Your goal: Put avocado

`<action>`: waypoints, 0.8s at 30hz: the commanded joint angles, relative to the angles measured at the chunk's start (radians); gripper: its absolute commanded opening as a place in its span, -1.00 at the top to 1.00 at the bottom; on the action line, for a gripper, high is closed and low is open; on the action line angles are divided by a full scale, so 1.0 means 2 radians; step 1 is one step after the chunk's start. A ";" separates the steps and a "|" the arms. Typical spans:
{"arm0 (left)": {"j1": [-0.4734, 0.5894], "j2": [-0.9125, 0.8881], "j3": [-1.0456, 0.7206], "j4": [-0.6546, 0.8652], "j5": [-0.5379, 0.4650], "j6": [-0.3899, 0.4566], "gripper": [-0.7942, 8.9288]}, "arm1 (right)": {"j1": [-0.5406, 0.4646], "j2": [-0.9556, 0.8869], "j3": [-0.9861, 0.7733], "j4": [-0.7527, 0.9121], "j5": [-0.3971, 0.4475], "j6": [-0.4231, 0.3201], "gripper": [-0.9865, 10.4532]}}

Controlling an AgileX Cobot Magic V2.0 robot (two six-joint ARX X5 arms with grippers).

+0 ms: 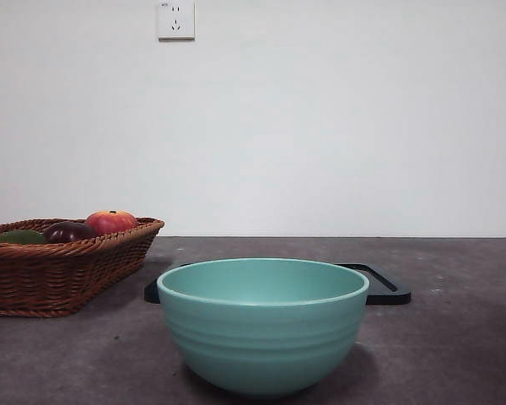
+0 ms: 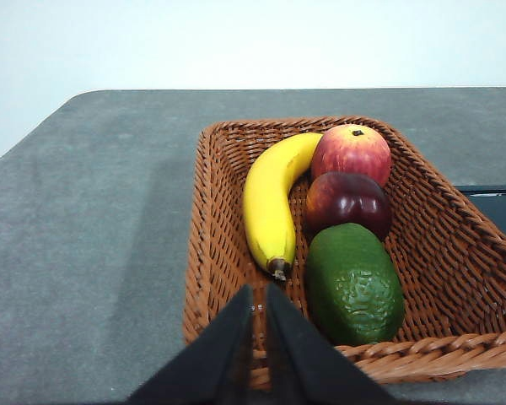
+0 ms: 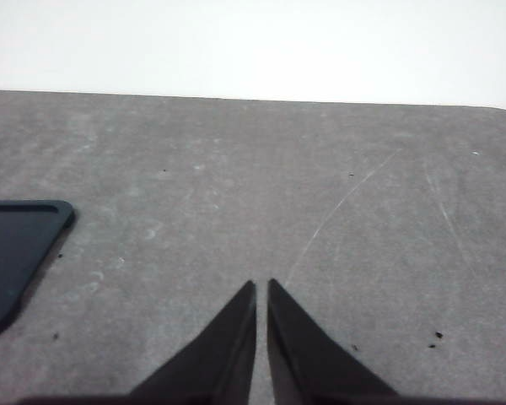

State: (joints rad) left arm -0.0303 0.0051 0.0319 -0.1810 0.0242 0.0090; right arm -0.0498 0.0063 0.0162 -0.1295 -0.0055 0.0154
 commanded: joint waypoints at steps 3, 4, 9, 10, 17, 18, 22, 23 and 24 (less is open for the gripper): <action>0.000 -0.001 -0.010 -0.002 -0.003 -0.027 0.81 | -0.001 -0.001 -0.003 0.037 -0.019 0.034 0.80; 0.000 -0.001 -0.009 -0.002 -0.003 -0.041 0.81 | -0.001 -0.001 -0.002 0.044 -0.025 0.041 0.80; -0.002 -0.001 0.011 -0.002 -0.004 -0.074 0.81 | 0.006 -0.001 0.017 0.050 -0.029 0.097 0.80; -0.002 0.000 0.020 -0.002 -0.006 -0.080 0.81 | 0.008 -0.001 0.024 0.049 -0.029 0.107 0.80; -0.002 0.035 0.099 -0.003 -0.012 -0.109 0.81 | 0.023 0.022 0.104 -0.003 -0.046 0.165 0.81; -0.003 0.048 0.112 -0.004 -0.009 -0.108 0.81 | 0.025 0.030 0.117 -0.016 -0.056 0.167 0.81; -0.006 0.106 0.169 -0.018 0.017 -0.105 0.81 | 0.035 0.072 0.164 -0.059 -0.092 0.168 0.81; -0.006 0.121 0.183 -0.024 0.027 -0.105 0.81 | 0.037 0.080 0.172 -0.065 -0.101 0.168 0.81; -0.007 0.138 0.200 -0.032 0.040 -0.105 0.81 | 0.039 0.094 0.184 -0.072 -0.113 0.168 0.81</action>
State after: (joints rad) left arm -0.0422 0.2584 0.3943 -0.2508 0.0841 -0.1974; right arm 0.0250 0.1814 0.3634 -0.2787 -0.2169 0.3374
